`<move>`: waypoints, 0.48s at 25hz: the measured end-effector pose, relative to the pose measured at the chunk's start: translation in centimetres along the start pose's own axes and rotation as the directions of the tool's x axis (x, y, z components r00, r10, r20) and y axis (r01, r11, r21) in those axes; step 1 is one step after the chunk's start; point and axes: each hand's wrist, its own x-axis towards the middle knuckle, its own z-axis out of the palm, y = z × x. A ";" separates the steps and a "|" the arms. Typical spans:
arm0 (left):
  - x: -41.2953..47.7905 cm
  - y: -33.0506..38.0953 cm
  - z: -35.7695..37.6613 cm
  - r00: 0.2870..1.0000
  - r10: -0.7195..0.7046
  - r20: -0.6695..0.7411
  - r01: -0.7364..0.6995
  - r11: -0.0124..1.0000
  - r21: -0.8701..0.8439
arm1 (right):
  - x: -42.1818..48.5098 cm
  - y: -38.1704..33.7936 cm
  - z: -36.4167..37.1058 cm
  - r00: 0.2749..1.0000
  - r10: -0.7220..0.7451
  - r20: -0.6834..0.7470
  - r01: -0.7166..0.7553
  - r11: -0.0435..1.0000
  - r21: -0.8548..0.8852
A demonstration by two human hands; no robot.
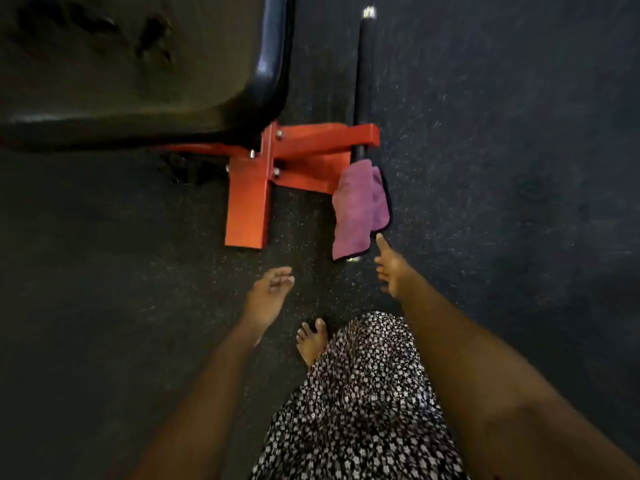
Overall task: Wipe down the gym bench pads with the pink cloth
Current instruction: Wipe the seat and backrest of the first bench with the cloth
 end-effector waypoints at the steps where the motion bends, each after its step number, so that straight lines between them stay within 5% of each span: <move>1: 1.5 -0.3 0.9 1.000 0.013 0.002 -0.013 1.000 0.000 | 2.0 -0.5 0.7 0.999 0.026 0.046 -0.028 0.998 0.053; 5: 4.0 -0.3 2.4 1.000 0.026 0.015 -0.026 1.000 0.000 | 8.5 -2.1 2.7 0.994 0.079 0.081 -0.102 0.935 0.340; 8: 2.6 1.3 2.0 0.998 0.054 0.021 -0.053 0.998 -0.015 | 6.5 -3.0 2.2 0.988 0.000 -0.157 0.063 0.918 0.391; 10: 0.0 3.4 1.2 0.996 0.082 0.042 -0.080 0.996 -0.033 | 1.6 -2.2 1.3 0.971 -0.118 -0.208 0.186 0.920 0.346; 12: -4.0 6.2 -0.1 0.989 0.134 0.061 -0.132 0.991 -0.031 | -5.0 -0.7 -0.1 0.927 -0.292 -0.236 0.323 0.940 0.107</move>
